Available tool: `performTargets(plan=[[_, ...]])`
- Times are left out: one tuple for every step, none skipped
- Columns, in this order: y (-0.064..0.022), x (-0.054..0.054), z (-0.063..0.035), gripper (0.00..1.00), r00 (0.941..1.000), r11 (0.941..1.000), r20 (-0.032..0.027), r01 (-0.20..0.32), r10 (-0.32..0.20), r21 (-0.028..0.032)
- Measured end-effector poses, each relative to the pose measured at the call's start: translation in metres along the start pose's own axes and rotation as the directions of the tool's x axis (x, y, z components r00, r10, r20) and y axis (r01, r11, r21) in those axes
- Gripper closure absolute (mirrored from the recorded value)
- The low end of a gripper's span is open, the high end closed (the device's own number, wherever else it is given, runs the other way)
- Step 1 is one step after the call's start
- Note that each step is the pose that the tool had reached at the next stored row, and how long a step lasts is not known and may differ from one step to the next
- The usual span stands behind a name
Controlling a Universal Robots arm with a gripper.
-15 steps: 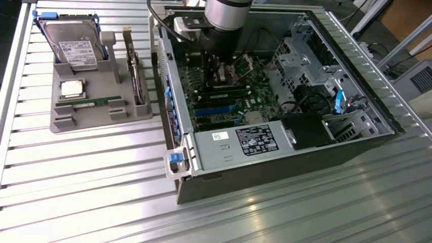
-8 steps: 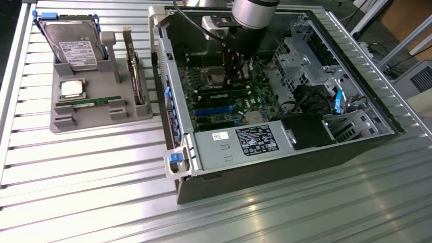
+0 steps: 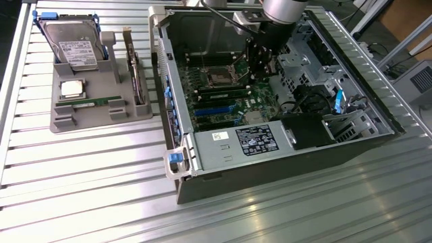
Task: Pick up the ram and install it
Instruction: 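Press down the ram until it locks into place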
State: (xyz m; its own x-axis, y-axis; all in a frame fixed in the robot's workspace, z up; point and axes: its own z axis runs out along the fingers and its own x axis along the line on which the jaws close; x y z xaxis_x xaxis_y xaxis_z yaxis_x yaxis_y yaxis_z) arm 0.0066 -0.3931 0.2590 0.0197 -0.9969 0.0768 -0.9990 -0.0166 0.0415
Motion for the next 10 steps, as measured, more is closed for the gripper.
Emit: performTargets(plan=[[-0.0092, 0.000, -0.0009, 0.90, 1.0000, 1.0000, 0.0003, 0.000, 0.000, 0.0001], [-0.0175, 0.000, -0.0013, 0.90, 1.0000, 1.0000, 0.0000, 0.000, 0.000, -0.0002], [-0.0204, 0.000, -0.0019, 0.90, 1.0000, 1.0000, -0.0002, 0.000, 0.000, -0.0002], [-0.0232, 0.001, -0.0048, 0.90, 1.0000, 1.0000, -0.0013, -0.001, 0.001, -0.0003], [-0.0248, 0.001, -0.0098, 0.90, 1.0000, 1.0000, -0.0021, -0.001, 0.001, -0.0003], [-0.0291, 0.001, -0.0120, 0.90, 1.0000, 1.0000, -0.0022, -0.002, 0.002, -0.0003], [-0.0409, 0.002, -0.0127, 0.90, 1.0000, 1.0000, -0.0022, -0.002, 0.002, -0.0006], [-0.0473, 0.002, -0.0132, 0.90, 1.0000, 1.0000, -0.0022, -0.002, 0.002, -0.0006], [-0.0501, 0.002, -0.0149, 0.90, 1.0000, 1.0000, -0.0026, -0.003, 0.003, -0.0007], [-0.0527, 0.002, -0.0180, 0.90, 1.0000, 1.0000, -0.0024, -0.003, 0.003, -0.0007]])
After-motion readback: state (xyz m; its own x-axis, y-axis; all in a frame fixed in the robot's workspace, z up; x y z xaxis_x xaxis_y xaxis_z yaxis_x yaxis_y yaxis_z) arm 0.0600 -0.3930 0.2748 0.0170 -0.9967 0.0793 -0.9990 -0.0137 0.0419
